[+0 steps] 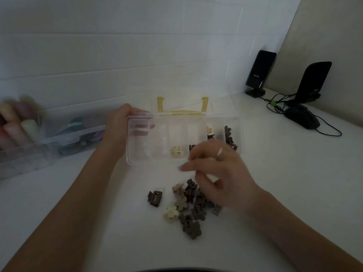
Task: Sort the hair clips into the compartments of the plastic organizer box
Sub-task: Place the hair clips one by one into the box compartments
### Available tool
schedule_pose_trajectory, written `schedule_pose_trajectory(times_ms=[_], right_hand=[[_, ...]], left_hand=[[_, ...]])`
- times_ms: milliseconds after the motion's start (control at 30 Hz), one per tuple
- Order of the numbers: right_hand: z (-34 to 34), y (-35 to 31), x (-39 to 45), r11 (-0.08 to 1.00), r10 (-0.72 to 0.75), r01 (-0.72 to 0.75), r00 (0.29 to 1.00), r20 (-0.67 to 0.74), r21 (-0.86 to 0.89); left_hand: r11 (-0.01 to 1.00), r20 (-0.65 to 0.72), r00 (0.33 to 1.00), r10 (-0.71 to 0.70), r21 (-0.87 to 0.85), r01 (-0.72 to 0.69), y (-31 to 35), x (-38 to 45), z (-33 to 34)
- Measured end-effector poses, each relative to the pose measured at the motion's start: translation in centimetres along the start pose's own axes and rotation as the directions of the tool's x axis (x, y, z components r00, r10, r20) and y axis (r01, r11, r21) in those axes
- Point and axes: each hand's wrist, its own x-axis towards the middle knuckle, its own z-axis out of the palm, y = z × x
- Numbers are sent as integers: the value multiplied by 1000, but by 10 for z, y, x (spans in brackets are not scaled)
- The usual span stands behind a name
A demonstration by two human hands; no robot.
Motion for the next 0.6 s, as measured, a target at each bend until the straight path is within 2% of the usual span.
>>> schedule_pose_trajectory(times_ms=[67,133,233,333,600], right_hand=[[7,-14,2,997,-9,-6,980,198,74],[13,-23,4,997,0,-31,922,387,74],[20,-25,0,999,2,-31,830,557,44],[23,-22,-2,989,43,-118,799,600,87],[25,-17,-1,980,101,-175,852,514,98]], left_hand=[[1000,-11,1000,4,14,-3,-1,0,0],[1000,-18,1000,-7,8,7,-2,0,-1],[1000,-11,1000,-19,-9,19,-2,0,0],[999,-2,1000,-30,-25,30,-2,1,0],[1000,-25,1000,-13,-28,12,-2,0,1]])
